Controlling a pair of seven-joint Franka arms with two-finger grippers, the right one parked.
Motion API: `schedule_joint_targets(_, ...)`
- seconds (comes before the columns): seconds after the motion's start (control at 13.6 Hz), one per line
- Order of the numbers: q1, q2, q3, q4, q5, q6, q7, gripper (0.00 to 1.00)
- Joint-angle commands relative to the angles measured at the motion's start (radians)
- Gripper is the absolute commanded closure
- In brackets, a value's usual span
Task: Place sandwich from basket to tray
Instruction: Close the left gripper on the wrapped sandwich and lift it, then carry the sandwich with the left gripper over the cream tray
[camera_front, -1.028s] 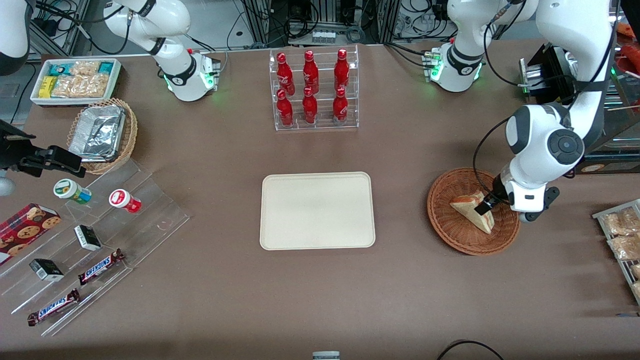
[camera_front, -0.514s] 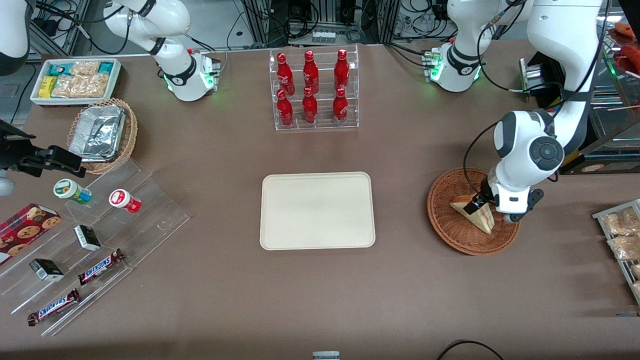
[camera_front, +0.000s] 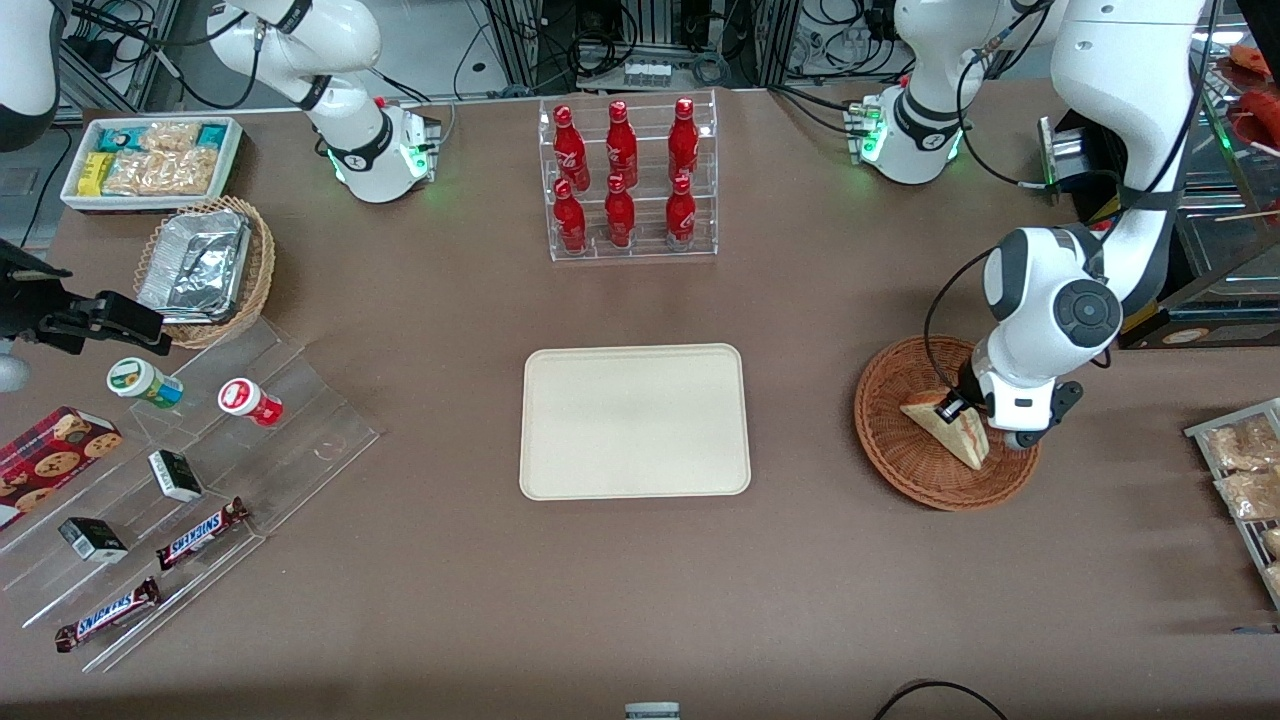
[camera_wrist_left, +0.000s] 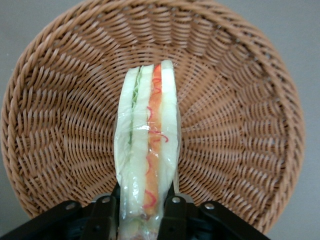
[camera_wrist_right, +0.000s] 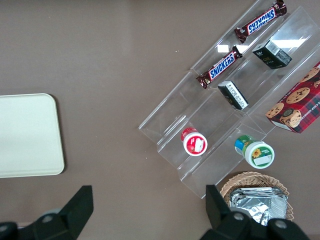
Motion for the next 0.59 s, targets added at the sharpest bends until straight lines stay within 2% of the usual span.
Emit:
schedule_joint_targets(0.0,-0.028,-0.067,0.005,0.054,0.025,-0.127,0.028,1.00)
schedule_joint_targets(0.29,-0.121,-0.055,-0.001,0.333,0.030,-0.543,0.054,1.00)
schedule_joint_targets(0.51,-0.244,-0.023,-0.002,0.444,0.025,-0.622,-0.001,1.00)
